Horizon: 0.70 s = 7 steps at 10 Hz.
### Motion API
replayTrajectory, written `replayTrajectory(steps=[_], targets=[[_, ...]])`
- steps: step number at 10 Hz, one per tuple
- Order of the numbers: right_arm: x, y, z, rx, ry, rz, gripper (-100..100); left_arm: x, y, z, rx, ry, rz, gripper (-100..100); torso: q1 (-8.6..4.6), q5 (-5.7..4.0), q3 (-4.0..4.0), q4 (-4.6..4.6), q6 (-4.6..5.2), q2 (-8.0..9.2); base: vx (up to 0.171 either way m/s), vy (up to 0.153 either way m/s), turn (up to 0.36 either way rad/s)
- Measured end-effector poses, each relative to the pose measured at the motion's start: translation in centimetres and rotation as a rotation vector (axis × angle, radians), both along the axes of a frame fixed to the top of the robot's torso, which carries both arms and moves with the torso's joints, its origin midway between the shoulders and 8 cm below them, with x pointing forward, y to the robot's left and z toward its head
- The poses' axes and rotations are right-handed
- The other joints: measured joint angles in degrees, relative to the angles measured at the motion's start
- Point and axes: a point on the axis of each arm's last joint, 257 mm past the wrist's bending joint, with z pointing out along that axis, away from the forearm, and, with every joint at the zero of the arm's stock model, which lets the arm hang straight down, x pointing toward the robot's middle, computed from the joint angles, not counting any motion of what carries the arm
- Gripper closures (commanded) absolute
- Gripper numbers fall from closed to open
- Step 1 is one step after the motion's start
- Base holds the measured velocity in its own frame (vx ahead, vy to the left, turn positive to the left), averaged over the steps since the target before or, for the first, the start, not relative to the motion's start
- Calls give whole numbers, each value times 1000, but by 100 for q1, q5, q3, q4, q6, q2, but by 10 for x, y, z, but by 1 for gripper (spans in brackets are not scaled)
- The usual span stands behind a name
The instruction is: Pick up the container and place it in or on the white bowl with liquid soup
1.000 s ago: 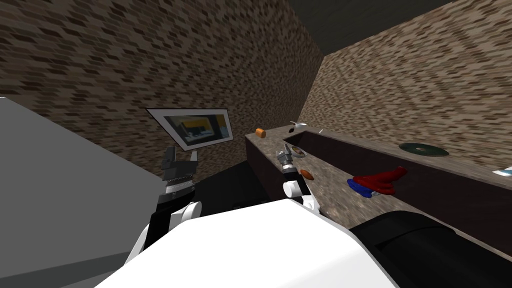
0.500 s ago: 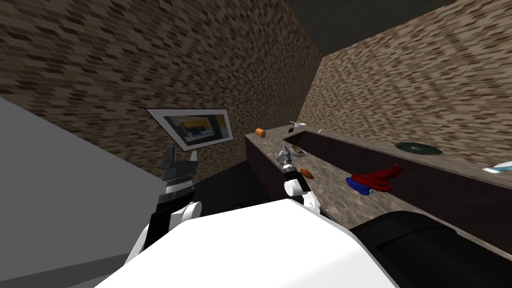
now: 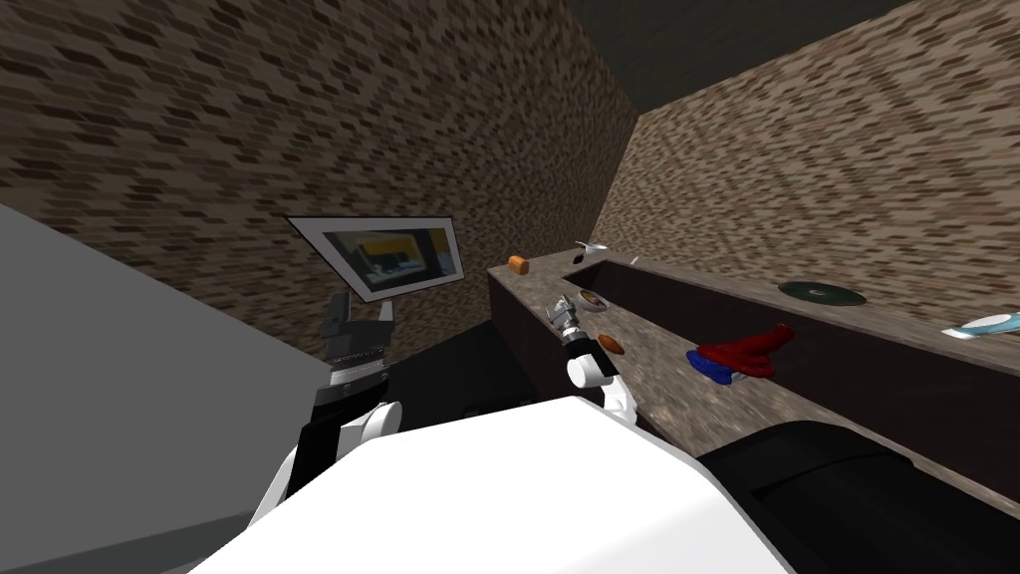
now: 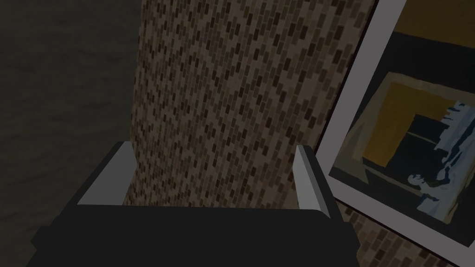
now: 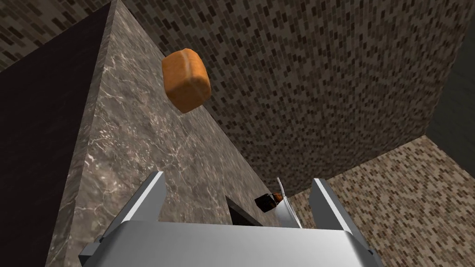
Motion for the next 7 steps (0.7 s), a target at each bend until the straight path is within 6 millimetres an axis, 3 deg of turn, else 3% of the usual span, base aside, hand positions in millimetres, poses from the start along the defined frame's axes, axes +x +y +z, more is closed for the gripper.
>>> replayTrajectory(steps=[7], targets=[[9,-9,-52,202,186,21,-100,0,0,0,0,0,0,0,4,1,-4,-1,0,-7,12,25,-36]])
